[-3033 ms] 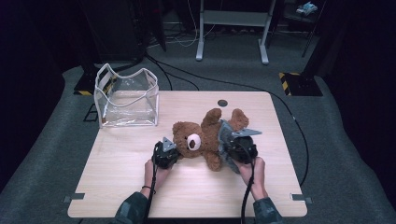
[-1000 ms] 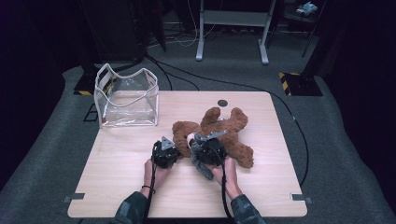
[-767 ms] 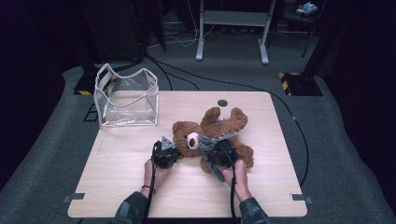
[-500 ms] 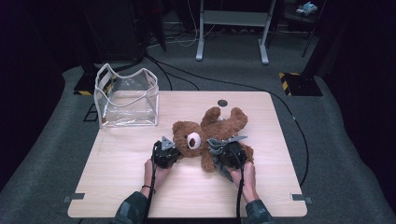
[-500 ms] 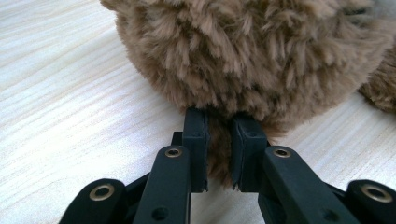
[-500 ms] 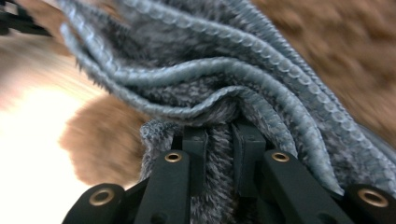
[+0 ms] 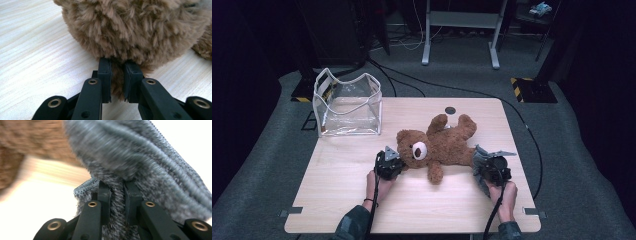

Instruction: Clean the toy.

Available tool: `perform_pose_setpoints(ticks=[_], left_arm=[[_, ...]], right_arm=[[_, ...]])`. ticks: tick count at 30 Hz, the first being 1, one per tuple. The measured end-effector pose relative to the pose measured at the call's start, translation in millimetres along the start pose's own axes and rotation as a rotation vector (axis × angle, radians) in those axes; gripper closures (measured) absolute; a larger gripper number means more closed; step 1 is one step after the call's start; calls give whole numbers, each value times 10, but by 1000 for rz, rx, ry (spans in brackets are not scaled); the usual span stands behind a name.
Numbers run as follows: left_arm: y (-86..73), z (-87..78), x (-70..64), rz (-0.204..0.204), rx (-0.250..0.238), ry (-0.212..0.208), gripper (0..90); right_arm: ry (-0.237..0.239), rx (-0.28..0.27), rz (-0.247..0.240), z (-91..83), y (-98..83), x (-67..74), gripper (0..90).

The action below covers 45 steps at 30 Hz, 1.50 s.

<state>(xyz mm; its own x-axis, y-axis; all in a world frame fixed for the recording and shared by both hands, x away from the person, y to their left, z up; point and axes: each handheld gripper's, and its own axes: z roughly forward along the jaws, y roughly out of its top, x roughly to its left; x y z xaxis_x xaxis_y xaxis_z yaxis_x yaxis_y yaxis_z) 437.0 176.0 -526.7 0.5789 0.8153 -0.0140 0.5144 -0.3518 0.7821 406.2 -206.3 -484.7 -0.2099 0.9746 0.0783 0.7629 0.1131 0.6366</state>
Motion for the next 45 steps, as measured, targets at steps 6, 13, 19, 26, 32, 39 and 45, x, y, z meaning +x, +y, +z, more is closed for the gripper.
perform_pose_setpoints(ticks=[6, 13, 19, 26, 32, 39, 45], left_arm=[[-2, -3, 0, -12, -3, 23, 711], [-7, -15, 50, -63, -7, 43, 424], [61, -205, -65, -38, -33, 49, 240], [130, -390, -310, -23, -72, 30, 153], [157, -362, -617, 3, -81, -20, 146], [199, -202, -967, 68, -54, -77, 155], [237, -16, -1176, 102, -22, -95, 174]], right_arm=[[-17, -28, 34, -119, -36, -210, 779], [-16, -49, 34, -166, -9, -291, 779], [-29, -56, 27, -217, 29, -310, 780], [-38, -57, 28, -261, 39, -349, 779], [-37, -50, 41, -251, 34, -343, 779], [-36, -46, 26, -232, 26, -329, 779], [-32, -43, 37, -234, 24, -321, 779]])
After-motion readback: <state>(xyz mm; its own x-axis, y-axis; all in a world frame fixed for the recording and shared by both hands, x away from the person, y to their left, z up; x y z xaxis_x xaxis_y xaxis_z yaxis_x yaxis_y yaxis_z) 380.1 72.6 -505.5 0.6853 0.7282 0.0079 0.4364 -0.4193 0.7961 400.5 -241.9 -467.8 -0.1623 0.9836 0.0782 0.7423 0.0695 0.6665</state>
